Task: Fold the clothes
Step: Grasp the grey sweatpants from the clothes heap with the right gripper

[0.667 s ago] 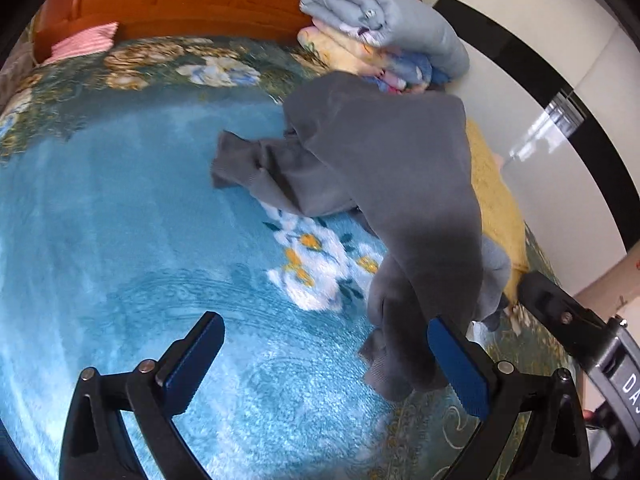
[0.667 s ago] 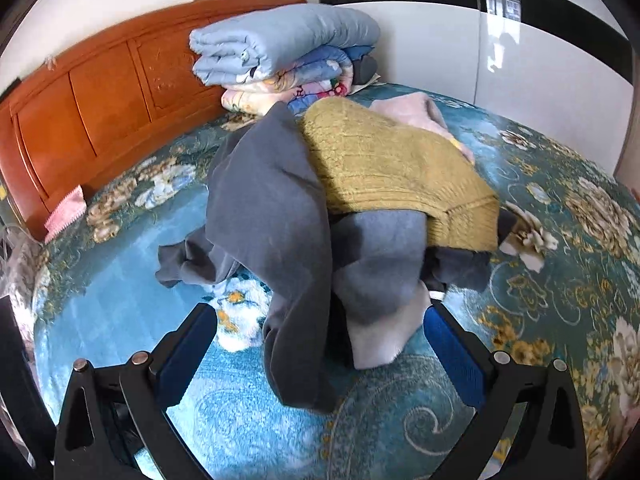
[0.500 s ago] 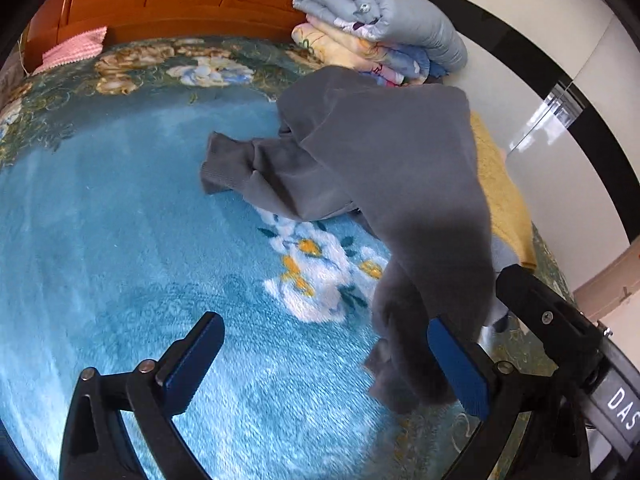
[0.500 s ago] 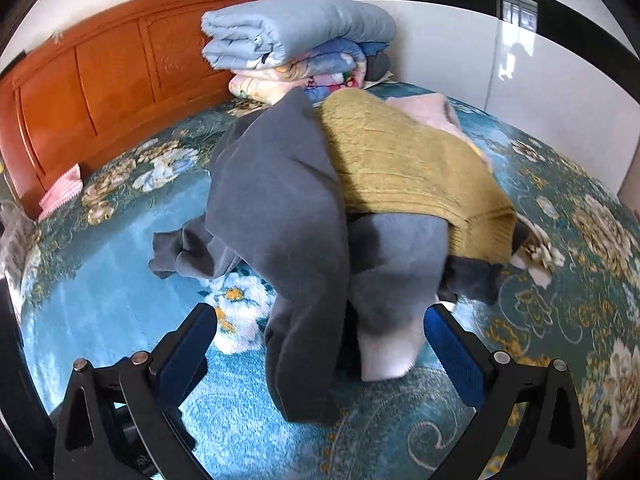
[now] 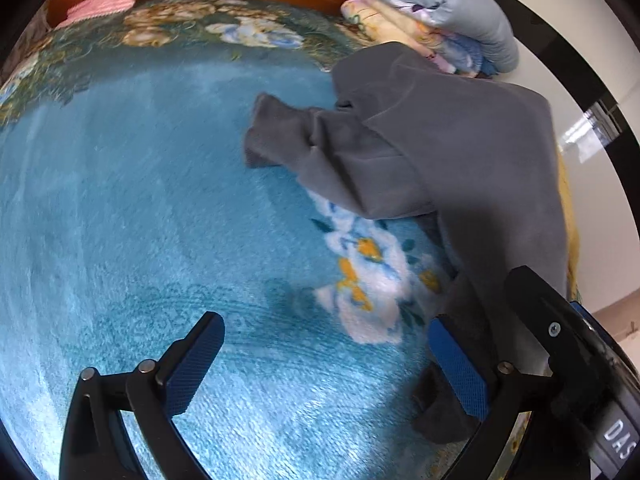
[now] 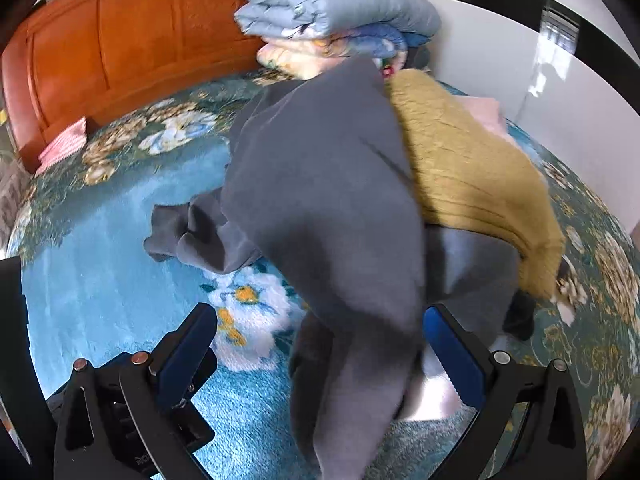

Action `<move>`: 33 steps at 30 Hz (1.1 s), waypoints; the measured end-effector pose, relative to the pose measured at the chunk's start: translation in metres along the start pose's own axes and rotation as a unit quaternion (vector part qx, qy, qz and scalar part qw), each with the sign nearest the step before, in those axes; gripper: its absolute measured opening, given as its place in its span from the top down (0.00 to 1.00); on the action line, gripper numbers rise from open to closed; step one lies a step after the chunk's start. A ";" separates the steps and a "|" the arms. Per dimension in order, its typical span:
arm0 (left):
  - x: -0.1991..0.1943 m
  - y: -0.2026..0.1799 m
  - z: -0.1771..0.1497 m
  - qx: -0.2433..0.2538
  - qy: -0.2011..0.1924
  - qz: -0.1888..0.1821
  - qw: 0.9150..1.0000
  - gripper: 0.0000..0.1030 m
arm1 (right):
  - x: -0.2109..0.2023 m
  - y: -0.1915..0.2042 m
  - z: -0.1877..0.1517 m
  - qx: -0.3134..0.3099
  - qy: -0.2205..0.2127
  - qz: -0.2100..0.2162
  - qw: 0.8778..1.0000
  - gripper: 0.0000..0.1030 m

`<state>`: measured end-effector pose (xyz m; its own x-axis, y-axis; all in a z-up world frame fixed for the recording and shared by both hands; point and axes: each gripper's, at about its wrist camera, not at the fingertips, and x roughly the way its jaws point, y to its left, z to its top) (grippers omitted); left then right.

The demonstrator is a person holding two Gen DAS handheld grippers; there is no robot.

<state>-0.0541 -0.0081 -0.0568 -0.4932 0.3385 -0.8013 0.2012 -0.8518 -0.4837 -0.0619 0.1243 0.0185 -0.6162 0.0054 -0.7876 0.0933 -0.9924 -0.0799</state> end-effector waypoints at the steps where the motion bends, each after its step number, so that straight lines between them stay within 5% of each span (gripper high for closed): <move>1: 0.002 0.003 0.000 -0.008 0.005 0.000 1.000 0.00 | 0.004 0.002 0.001 -0.004 0.008 0.004 1.000 0.00; 12: 0.006 0.022 0.005 -0.026 0.002 0.031 0.999 0.00 | 0.041 0.005 0.016 -0.053 0.040 -0.054 0.996 0.01; 18: -0.009 0.032 -0.002 -0.030 -0.011 0.045 0.998 0.00 | 0.055 0.005 0.016 -0.101 0.107 -0.119 0.982 0.69; 19: -0.015 0.033 -0.006 -0.025 -0.016 0.046 0.998 0.00 | 0.055 0.001 0.017 -0.103 0.115 -0.125 0.980 0.88; 21: -0.024 0.033 -0.011 -0.015 -0.025 0.042 0.999 0.00 | 0.044 -0.011 0.023 -0.072 0.114 -0.116 0.984 0.92; 26: -0.063 0.040 -0.023 -0.026 -0.047 0.005 0.999 0.00 | -0.031 -0.031 0.036 -0.024 0.047 -0.089 0.995 0.94; 33: -0.107 0.033 -0.032 -0.041 -0.053 -0.070 0.995 0.00 | -0.141 -0.017 0.051 -0.073 -0.086 -0.105 0.988 0.96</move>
<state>0.0325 -0.0600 0.0013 -0.6065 0.4037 -0.6850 0.1911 -0.7622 -0.6185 -0.0161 0.1338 0.1620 -0.7561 0.1765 -0.6302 0.0538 -0.9429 -0.3286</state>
